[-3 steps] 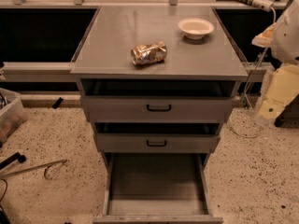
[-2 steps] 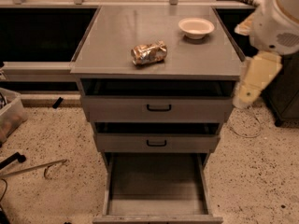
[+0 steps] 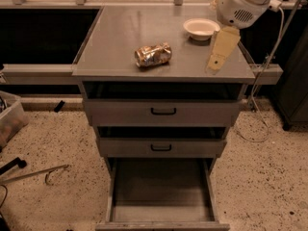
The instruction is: Place orange can into bottom drawer
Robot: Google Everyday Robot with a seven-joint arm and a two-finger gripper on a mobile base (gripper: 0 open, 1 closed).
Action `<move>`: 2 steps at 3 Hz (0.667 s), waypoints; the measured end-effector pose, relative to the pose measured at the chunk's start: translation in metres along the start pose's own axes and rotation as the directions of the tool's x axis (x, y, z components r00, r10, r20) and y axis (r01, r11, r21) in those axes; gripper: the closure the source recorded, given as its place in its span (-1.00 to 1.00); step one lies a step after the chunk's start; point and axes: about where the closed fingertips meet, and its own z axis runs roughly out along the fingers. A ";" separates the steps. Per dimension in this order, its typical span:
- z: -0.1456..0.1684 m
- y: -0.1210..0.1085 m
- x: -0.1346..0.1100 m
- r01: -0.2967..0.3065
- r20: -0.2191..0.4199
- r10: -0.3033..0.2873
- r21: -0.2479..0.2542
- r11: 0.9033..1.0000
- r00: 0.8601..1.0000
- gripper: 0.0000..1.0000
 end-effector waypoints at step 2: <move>0.018 -0.015 -0.022 0.059 0.036 -0.059 0.005 0.998 0.998 -1.00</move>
Offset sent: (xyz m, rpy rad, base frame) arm 0.0512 0.0506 -0.0072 0.0144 -0.0570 0.1490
